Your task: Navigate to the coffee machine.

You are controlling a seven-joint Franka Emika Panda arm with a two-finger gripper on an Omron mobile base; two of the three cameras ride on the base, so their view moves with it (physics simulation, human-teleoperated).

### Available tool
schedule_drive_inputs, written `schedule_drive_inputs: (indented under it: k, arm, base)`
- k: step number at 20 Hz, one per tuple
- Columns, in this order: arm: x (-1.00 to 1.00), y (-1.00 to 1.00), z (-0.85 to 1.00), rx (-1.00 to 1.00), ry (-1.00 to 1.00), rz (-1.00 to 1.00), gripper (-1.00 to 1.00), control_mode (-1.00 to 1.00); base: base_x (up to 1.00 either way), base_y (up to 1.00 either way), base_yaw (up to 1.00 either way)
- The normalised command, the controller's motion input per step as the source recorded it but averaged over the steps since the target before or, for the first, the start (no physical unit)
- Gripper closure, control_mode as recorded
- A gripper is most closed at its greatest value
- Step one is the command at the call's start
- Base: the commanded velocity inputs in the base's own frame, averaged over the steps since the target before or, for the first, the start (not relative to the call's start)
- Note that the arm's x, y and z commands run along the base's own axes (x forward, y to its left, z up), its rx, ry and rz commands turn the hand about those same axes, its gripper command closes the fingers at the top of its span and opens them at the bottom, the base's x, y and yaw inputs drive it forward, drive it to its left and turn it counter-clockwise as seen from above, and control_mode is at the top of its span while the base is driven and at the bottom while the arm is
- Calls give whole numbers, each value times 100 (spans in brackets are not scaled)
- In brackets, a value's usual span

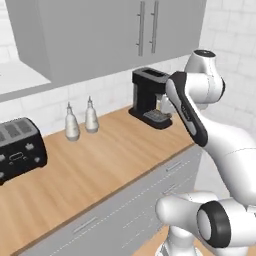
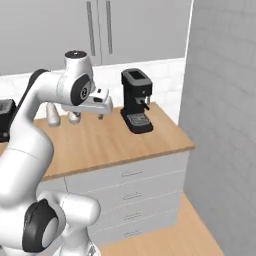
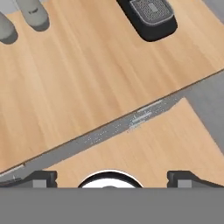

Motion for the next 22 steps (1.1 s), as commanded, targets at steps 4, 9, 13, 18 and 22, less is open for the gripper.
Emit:
schedule_drive_inputs:
  k: [4,9,13,18,22]
  arm:
    - [0,0,0,0,0,0,-100,100]
    - [0,0,0,0,0,0,-100,100]
    - [0,0,0,0,0,0,-100,100]
    - [0,0,0,0,0,0,-100,100]
    - [0,0,0,0,0,0,-100,100]
  base:
    - [74,-82,48]
    - [86,-100,32]
    - [99,-84,29]
    - [71,-59,26]
    - [10,-8,17]
